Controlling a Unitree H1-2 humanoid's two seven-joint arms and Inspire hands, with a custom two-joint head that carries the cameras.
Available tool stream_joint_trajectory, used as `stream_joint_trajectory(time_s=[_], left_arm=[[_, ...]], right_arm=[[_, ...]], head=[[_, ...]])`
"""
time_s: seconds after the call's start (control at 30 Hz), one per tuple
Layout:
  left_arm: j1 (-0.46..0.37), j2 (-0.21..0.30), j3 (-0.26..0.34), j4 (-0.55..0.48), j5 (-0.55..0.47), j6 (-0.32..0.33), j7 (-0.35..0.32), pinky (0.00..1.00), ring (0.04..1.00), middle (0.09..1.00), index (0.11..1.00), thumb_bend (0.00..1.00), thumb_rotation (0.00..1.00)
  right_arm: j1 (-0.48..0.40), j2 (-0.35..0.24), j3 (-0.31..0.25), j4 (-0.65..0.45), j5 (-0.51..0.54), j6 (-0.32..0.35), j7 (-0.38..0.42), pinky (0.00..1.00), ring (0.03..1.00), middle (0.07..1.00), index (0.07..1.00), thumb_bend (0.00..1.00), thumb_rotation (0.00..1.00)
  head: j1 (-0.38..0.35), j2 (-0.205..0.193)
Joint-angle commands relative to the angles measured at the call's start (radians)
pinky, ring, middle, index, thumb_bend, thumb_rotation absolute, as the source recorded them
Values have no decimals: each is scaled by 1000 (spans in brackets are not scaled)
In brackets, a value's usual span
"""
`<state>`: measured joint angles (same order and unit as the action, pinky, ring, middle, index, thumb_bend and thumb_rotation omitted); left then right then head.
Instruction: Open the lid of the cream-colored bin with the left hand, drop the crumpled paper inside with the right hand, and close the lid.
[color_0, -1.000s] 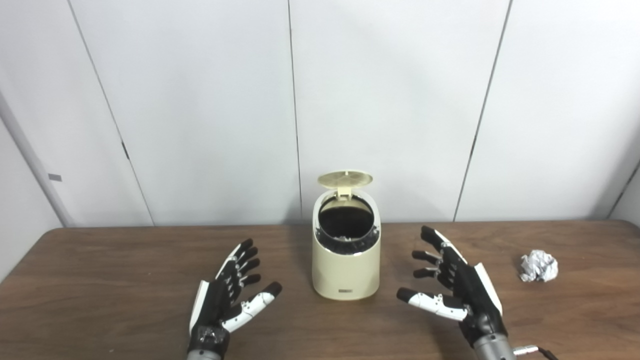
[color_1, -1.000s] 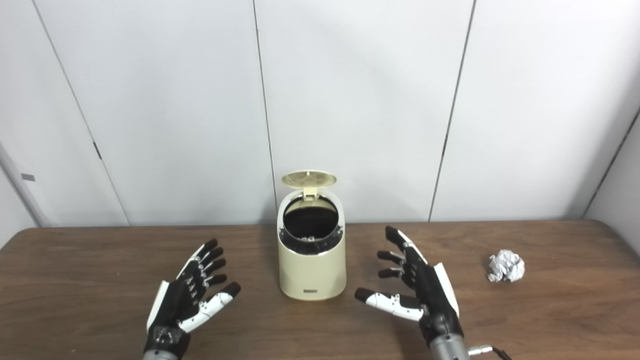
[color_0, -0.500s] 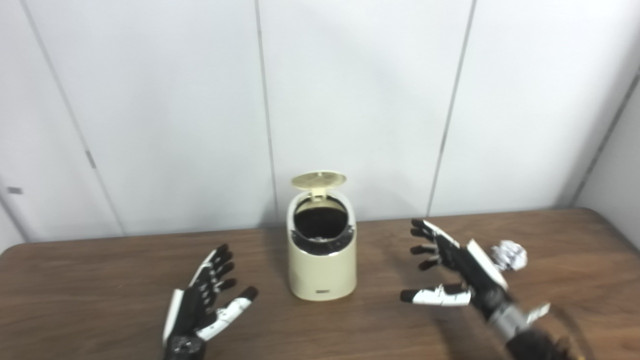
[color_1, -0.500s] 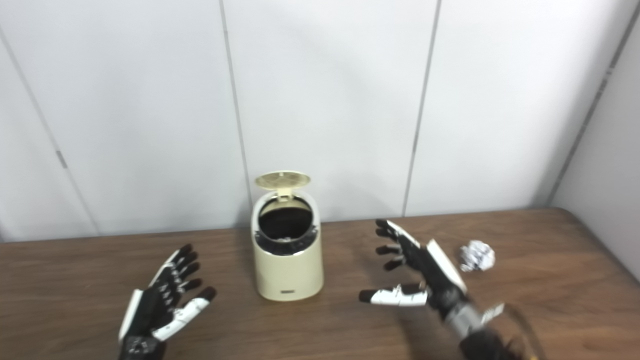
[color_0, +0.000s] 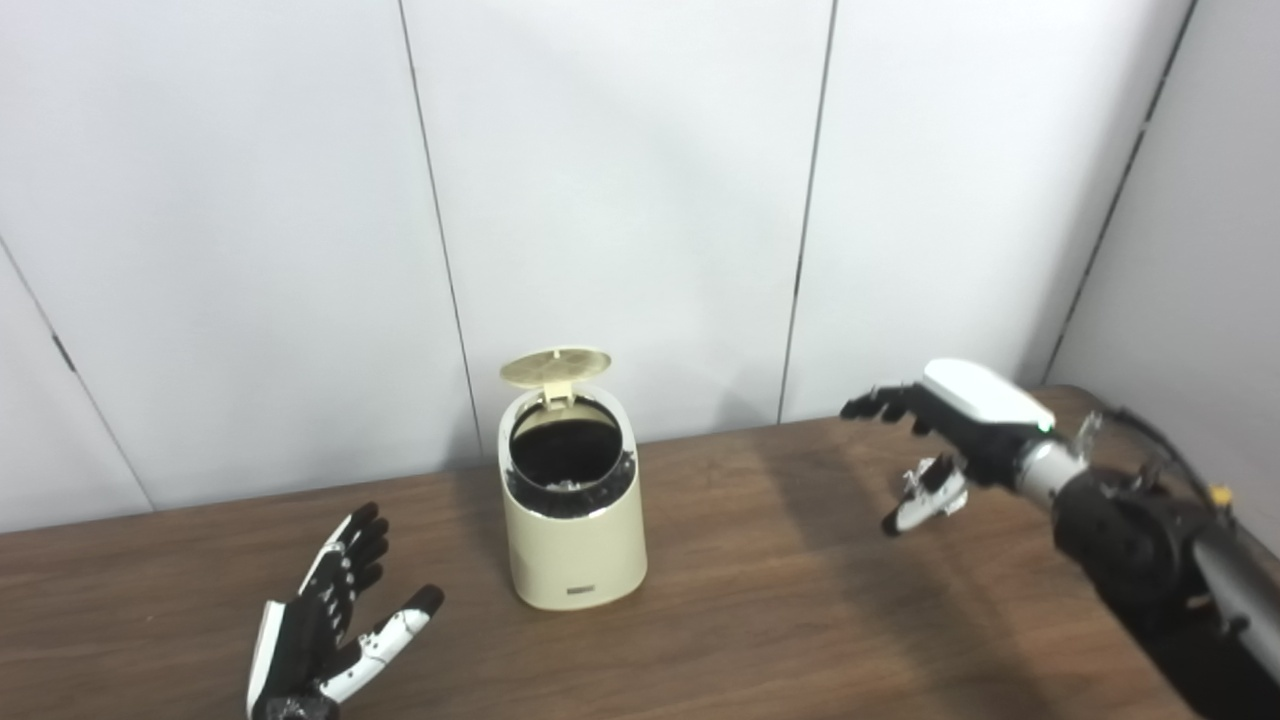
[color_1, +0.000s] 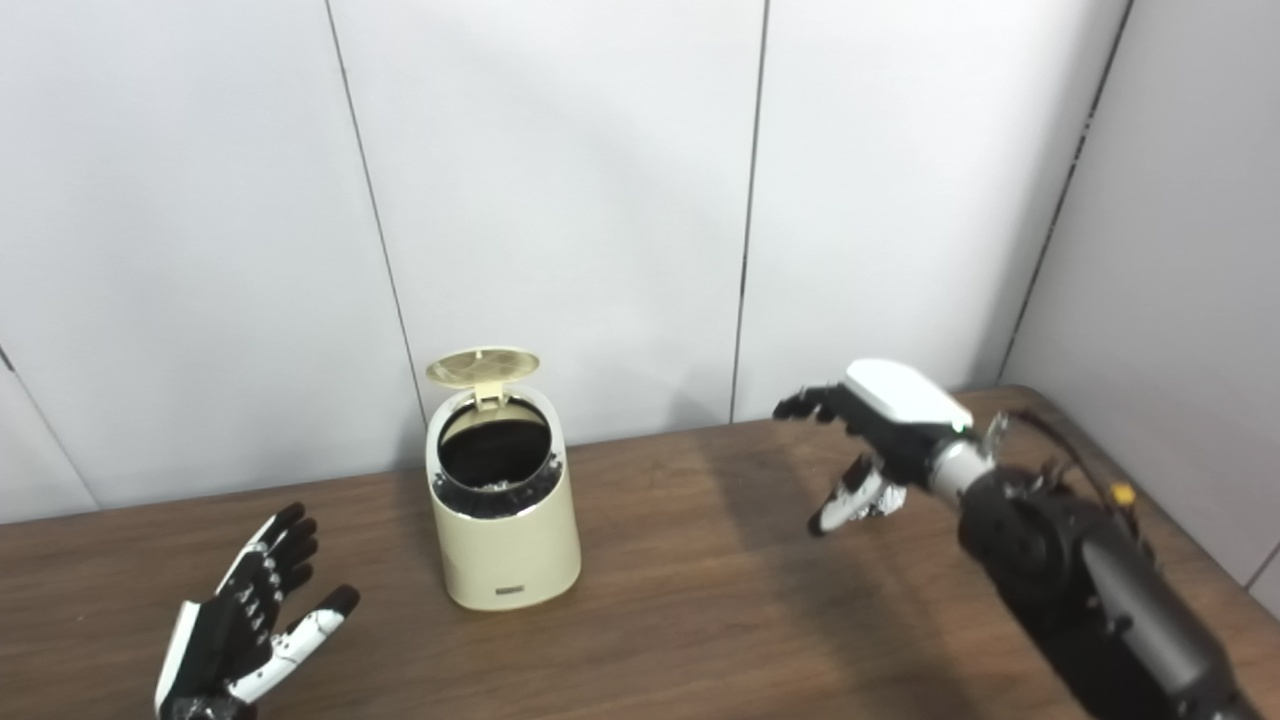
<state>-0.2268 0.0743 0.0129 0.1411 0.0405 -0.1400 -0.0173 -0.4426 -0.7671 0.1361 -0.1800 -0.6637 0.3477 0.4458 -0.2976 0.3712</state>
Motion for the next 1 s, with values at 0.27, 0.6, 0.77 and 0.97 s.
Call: stream_joint_trajectory(time_s=[0.27, 0.6, 0.77, 0.97], left_arm=[[-34, 23, -1, -29, 7, -24, -6, 896, 896, 901, 959, 722, 265], [-30, 28, -3, -36, 3, -22, -12, 897, 897, 902, 960, 696, 251], [-27, 29, -4, -45, 2, -12, -11, 900, 899, 900, 956, 697, 252], [-25, 29, -5, -49, 0, -7, -13, 885, 900, 901, 953, 708, 257]], right_arm=[[-179, -93, 72, 114, -148, 106, 213, 623, 853, 905, 853, 850, 166], [-280, -54, 137, 319, -181, 98, 240, 699, 896, 943, 872, 843, 173], [-299, -27, 141, 406, -167, 74, 208, 672, 847, 916, 867, 837, 155], [-301, -1, 143, 480, -158, 57, 163, 624, 795, 858, 864, 841, 119]], head=[[-22, 1], [-18, 11], [-15, 15], [-13, 17]])
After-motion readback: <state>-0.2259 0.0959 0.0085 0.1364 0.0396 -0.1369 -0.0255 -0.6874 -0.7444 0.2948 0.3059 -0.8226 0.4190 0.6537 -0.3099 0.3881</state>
